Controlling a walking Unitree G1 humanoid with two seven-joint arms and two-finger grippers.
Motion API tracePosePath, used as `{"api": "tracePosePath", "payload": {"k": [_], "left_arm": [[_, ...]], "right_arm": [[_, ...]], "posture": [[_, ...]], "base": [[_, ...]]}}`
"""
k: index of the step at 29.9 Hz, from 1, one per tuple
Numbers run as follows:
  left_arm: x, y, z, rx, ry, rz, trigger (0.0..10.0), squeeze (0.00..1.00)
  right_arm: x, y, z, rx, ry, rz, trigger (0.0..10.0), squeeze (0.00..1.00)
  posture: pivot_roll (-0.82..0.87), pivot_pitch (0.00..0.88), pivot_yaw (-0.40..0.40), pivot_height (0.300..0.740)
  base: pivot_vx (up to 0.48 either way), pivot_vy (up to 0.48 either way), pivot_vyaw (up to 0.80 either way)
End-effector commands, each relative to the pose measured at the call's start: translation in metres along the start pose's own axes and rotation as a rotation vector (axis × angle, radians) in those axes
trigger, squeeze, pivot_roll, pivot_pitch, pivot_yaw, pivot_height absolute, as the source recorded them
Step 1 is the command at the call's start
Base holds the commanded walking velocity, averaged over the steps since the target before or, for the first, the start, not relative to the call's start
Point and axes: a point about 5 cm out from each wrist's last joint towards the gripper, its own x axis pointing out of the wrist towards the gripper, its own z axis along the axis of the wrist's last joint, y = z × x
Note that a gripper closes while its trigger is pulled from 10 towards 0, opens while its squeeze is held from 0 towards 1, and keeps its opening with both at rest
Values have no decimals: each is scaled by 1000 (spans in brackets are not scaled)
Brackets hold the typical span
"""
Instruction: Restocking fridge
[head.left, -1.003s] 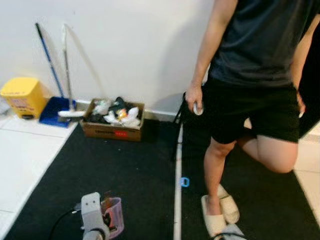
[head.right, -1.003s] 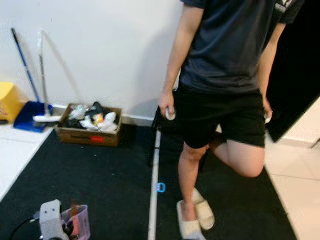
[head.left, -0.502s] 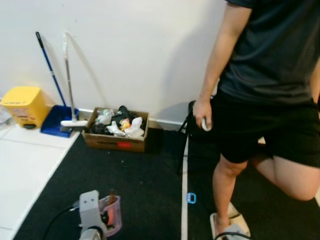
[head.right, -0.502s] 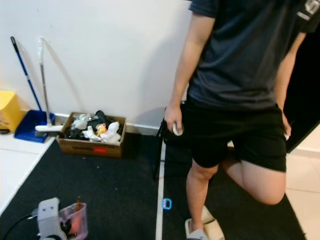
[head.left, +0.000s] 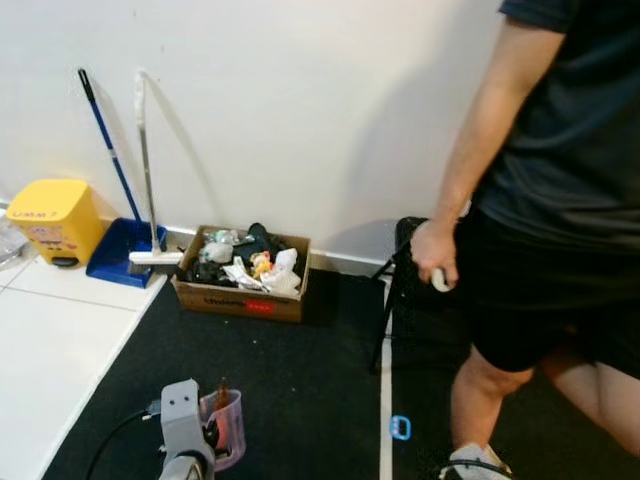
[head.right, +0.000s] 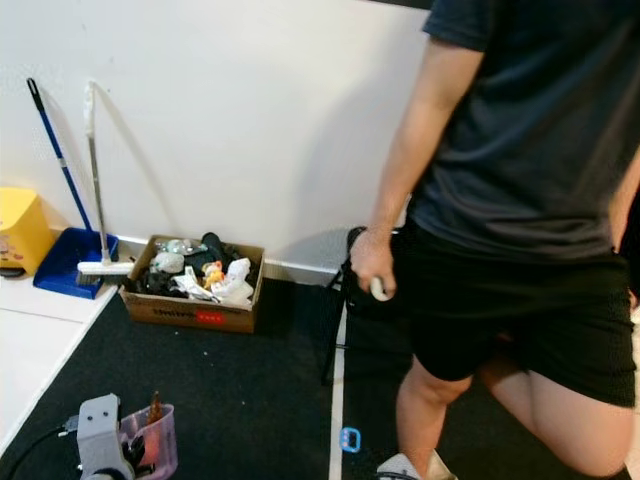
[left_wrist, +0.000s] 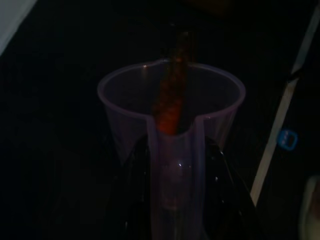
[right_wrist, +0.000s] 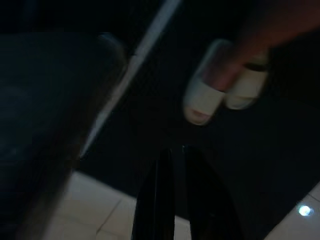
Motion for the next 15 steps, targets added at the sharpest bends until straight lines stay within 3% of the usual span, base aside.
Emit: {"api": "tracePosePath", "payload": {"k": [1, 15], "left_arm": [[0, -7, -3, -18, 16, -15, 10000, 0], [-8, -3, -26, -8, 107, -13, 10000, 0]], "right_arm": [[-1, -5, -4, 21, 13, -3, 10000, 0], [-1, -4, -5, 22, 22, 6, 10000, 0]], "posture": [[65, 0, -81, 740], [62, 0, -77, 740]], "base": [[0, 0, 794], [0, 0, 794]]}}
